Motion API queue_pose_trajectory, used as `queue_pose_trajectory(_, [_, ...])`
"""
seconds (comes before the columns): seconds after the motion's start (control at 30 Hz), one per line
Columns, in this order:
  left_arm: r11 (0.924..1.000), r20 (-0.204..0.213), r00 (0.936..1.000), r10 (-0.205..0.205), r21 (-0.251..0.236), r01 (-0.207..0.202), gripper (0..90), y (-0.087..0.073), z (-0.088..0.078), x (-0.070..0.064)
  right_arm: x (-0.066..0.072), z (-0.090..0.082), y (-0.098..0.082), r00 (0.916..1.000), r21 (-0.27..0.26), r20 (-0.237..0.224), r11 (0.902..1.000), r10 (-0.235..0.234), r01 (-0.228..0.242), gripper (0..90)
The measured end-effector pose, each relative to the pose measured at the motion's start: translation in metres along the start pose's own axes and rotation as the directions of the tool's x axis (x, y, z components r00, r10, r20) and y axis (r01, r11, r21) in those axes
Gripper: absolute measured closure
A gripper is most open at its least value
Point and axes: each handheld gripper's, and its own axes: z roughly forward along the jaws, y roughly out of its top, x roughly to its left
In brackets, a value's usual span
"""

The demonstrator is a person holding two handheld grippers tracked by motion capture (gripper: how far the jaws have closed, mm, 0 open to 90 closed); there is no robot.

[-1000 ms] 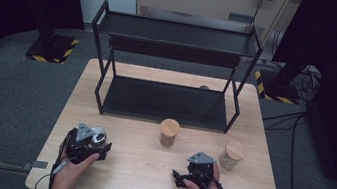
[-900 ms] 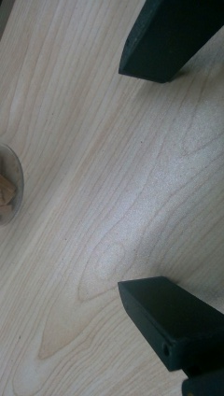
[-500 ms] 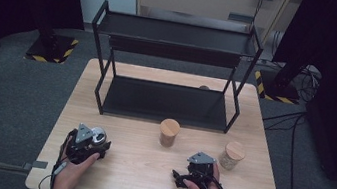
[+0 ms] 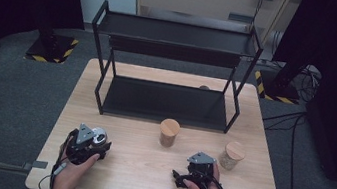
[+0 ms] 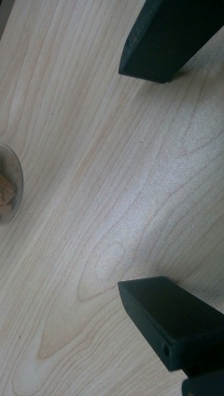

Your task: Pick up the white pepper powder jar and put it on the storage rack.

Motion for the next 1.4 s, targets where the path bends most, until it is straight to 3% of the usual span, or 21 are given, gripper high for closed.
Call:
queue_pose_trajectory(0.43, [0.9983,0.043,0.9974,0.058,-0.001,-0.058,29.1,0.005,-0.001,0.002,0.002,0.000,-0.001,1.0000,-0.001,0.006,1.0000,0.005,-0.005,0.7])
queue_pose_trajectory(0.8, [0.9939,0.075,0.9911,0.110,-0.001,-0.110,29.1,0.007,-0.001,0.002,0.002,0.000,-0.001,1.0000,-0.001,0.007,1.0000,0.006,-0.006,0.7])
queue_pose_trajectory(1.23, [0.9933,0.120,0.9860,0.116,-0.016,-0.114,29.1,0.011,0.007,0.007,0.002,0.000,-0.001,1.0000,-0.001,0.007,1.0000,0.006,-0.006,0.7])
queue_pose_trajectory(1.33, [0.9950,0.145,0.9846,0.098,-0.033,-0.094,29.1,0.010,0.008,0.012,0.002,0.000,-0.001,1.0000,-0.001,0.007,1.0000,0.006,-0.006,0.7])
queue_pose_trajectory(1.4, [0.9938,0.140,0.9839,0.110,-0.031,-0.107,29.1,0.012,0.008,0.012,0.002,0.000,-0.001,1.0000,-0.001,0.007,1.0000,0.006,-0.006,0.7])
